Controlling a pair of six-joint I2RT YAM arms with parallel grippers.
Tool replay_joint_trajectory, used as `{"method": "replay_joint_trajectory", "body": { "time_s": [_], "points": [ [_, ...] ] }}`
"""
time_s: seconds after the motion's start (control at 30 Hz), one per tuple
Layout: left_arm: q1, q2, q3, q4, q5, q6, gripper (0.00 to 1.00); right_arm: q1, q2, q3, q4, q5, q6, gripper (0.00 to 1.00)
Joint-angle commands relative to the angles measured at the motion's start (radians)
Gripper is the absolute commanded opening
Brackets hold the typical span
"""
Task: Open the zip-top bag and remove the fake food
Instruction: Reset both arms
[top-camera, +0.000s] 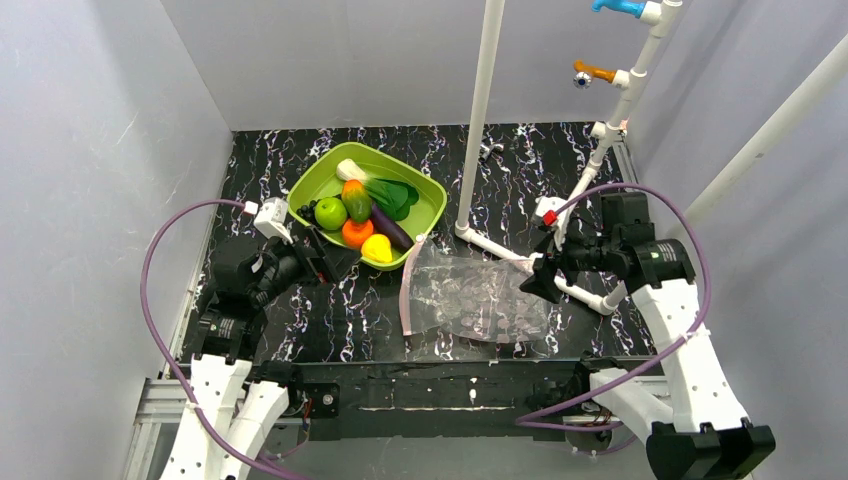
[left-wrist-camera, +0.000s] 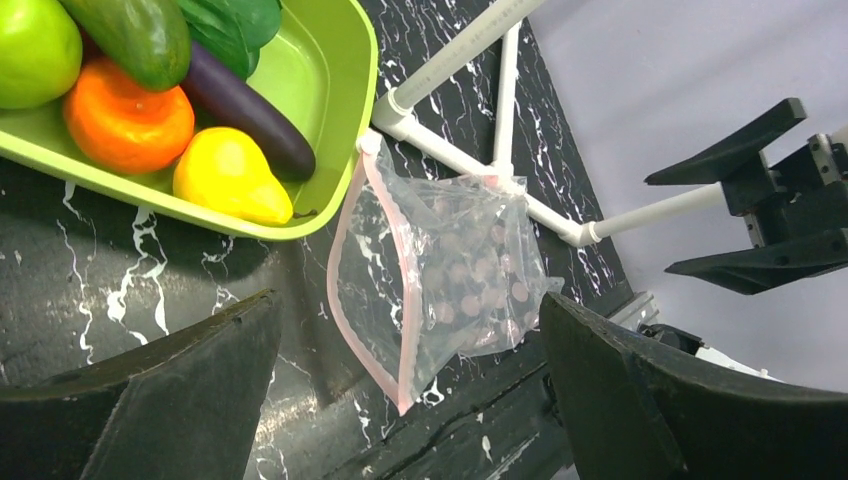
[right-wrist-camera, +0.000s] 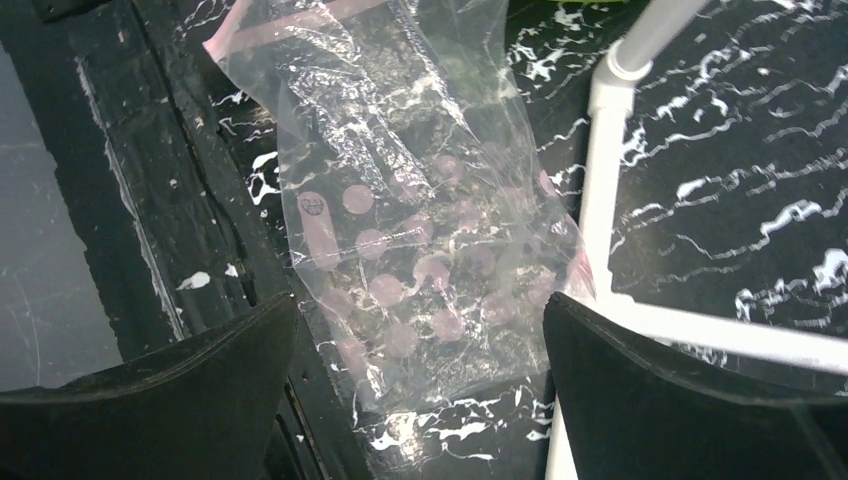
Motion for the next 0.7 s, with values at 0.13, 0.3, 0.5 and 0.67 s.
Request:
{"method": "replay_joint_trajectory", "body": {
  "time_s": [0.13,0.3,0.5,0.67],
  "points": [
    [0.007,-0.041,0.052,-0.105,-0.001,0.003,0.98,-0.115,-0.113,-0.001,0.005,-0.006,0.165,0.98],
    [0.007,-0.049,0.075,-0.126,-0.018,-0.001,0.98,-0.166,-0.138,-0.016,0.046,-0.048,0.236,0.98],
    [0.007,-0.058,0.118,-0.156,-0.075,-0.026,0.98,-0.207,-0.152,-0.023,0.048,-0.100,0.257,0.98],
    [0.007,-0.073,0.129,-0.176,-0.105,-0.036,0.98,-0.234,-0.171,-0.018,0.017,-0.141,0.211,0.98]
  ]
}}
